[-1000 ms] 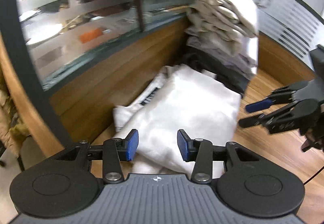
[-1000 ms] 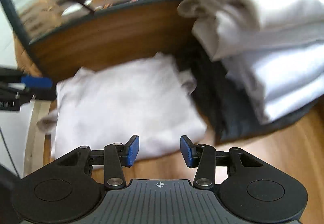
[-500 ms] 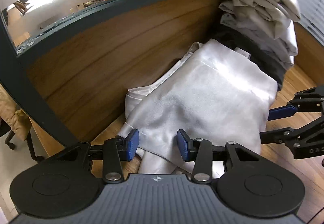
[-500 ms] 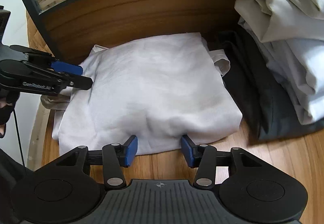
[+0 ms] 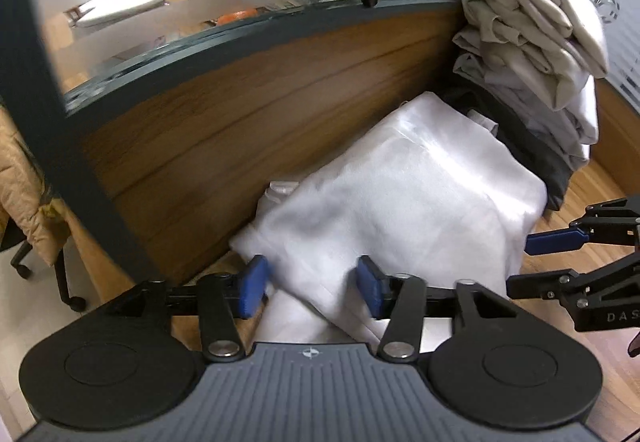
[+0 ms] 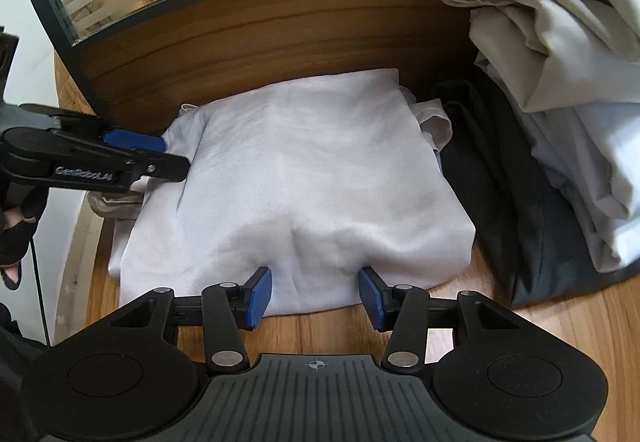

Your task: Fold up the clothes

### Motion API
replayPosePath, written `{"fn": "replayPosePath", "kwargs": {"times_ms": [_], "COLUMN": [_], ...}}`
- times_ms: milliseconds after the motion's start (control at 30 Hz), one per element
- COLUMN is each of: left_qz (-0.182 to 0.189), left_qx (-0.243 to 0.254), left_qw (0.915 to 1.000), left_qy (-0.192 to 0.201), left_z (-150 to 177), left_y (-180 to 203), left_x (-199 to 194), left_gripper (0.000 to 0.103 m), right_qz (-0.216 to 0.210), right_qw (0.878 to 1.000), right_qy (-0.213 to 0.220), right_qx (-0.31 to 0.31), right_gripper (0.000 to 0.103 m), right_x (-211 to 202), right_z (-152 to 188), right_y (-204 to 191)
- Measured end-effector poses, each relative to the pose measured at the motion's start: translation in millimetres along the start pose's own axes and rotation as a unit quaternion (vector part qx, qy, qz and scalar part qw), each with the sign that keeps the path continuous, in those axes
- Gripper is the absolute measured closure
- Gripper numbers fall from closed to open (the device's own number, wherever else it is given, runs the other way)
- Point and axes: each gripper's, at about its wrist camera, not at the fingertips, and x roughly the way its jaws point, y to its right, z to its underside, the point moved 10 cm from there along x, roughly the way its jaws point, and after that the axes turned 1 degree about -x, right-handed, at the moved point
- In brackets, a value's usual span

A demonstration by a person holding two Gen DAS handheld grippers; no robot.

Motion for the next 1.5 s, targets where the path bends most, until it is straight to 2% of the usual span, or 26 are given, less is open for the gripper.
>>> {"fn": "replayPosePath", "kwargs": {"times_ms": [100,233,467,600,767,900,1167,1233,1300,1500], "left_qz": [0.004,0.008,0.006,-0.003,-0.013,-0.020,-0.012,-0.009,-0.003,0.010], "left_qx": [-0.006,-0.015,-0.026,-0.026,-0.027,-0.018,0.009,0.013,0.016,0.040], "left_qw": [1.0000,0.9997,0.9988,0.9984,0.9976,0.9970,0.9964,0.9962,0.9961,0.9952], "left_qy": [0.002,0.016,0.042,0.050,0.063,0.072,0.084,0.086,0.086,0.089], "left_z": [7,16,32,44,62,78,113,123,131,154], "left_y": [3,13,41,63,90,115,177,192,207,247], "left_x": [-15,-40,-85,-107,-136,-157,-195,-203,-208,-225], "left_gripper": [0.039,0.024,0.011,0.010,0.010,0.010,0.009,0.009,0.003,0.003], "right_qz": [0.000,0.002,0.004,0.010,0.025,0.037,0.059,0.067,0.075,0.094], "right_qw": [1.000,1.000,0.999,0.998,0.996,0.993,0.986,0.984,0.982,0.977], "right_qy": [0.006,0.018,0.042,0.060,0.084,0.104,0.148,0.156,0.163,0.174], "right_qx": [0.001,0.002,0.012,0.012,0.020,0.029,0.053,0.058,0.063,0.077], "right_gripper": [0.051,0.047,0.039,0.034,0.021,0.015,0.000,0.000,0.000,0.000], "right_x": [-12,-22,-59,-88,-127,-159,-224,-237,-250,-281], "right_z": [3,5,24,41,66,91,142,154,167,201], "right_y": [-3,-7,-15,-19,-21,-21,-20,-20,-19,-18]}}
